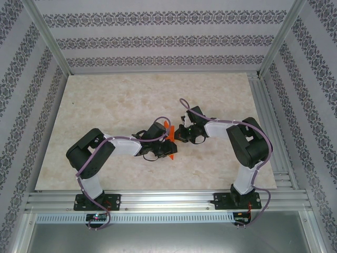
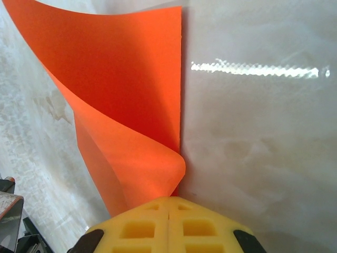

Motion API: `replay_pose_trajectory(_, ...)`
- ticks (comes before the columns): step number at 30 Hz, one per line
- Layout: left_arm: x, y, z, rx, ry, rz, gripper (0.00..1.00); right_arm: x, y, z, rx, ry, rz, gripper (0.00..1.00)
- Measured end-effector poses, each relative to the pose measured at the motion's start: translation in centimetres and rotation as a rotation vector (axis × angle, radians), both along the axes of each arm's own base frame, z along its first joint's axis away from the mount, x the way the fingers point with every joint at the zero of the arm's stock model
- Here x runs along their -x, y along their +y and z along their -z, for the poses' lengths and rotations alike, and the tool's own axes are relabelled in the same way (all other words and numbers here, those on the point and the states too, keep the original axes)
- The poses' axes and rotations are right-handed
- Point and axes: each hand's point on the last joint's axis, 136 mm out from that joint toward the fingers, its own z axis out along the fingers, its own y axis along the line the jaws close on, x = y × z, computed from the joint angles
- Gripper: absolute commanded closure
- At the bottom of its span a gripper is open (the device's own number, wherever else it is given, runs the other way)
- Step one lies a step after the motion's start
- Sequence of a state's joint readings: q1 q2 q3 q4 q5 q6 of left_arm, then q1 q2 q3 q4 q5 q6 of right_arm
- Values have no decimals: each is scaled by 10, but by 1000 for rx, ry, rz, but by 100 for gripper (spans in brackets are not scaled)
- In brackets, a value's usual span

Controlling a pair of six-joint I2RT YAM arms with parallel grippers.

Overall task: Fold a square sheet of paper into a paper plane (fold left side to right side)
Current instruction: Fourth fold the wing at the center of the table.

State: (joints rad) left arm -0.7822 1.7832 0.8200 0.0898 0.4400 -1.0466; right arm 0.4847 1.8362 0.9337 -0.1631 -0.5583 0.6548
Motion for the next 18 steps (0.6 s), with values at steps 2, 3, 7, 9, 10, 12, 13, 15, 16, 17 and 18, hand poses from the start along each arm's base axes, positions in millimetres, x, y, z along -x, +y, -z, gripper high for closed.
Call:
replay_pose_trajectory(2, 0, 0, 0, -1, 1, 0, 74, 0, 0, 2, 2, 4, -1, 96)
replay_pose_trajectory(3, 0, 0, 1, -2, 2, 0, 74, 0, 0, 2, 3, 5, -1, 96)
replay_pose_trajectory(7, 0, 0, 3, -6, 5, 0, 75, 1, 1, 4, 5, 8, -4, 95)
replay_pose_trajectory(9, 0, 1, 3, -7, 5, -1, 75, 1, 1, 4, 7, 7, -5, 95)
replay_pose_trajectory(10, 0, 1, 3, -8, 5, -2, 75, 0, 1, 4, 7, 5, -5, 94)
replay_pose_trajectory(12, 0, 1, 4, -8, 5, -2, 75, 0, 2, 4, 7, 5, -5, 93)
replay_pose_trajectory(13, 0, 1, 4, -8, 5, -2, 75, 0, 2, 3, 7, 4, -6, 91)
replay_pose_trajectory(15, 0, 1, 4, -9, 5, -2, 75, -1, 2, 2, 8, 3, -8, 87)
replay_pose_trajectory(16, 0, 1, 4, -9, 5, -2, 75, -2, 2, 2, 8, -2, -9, 84)
replay_pose_trajectory(17, 0, 1, 4, -9, 5, -2, 75, -3, 2, 1, 8, -7, -10, 82)
replay_pose_trajectory(18, 0, 1, 4, -10, 6, -2, 75, -4, 3, 0, 8, -13, -13, 81)
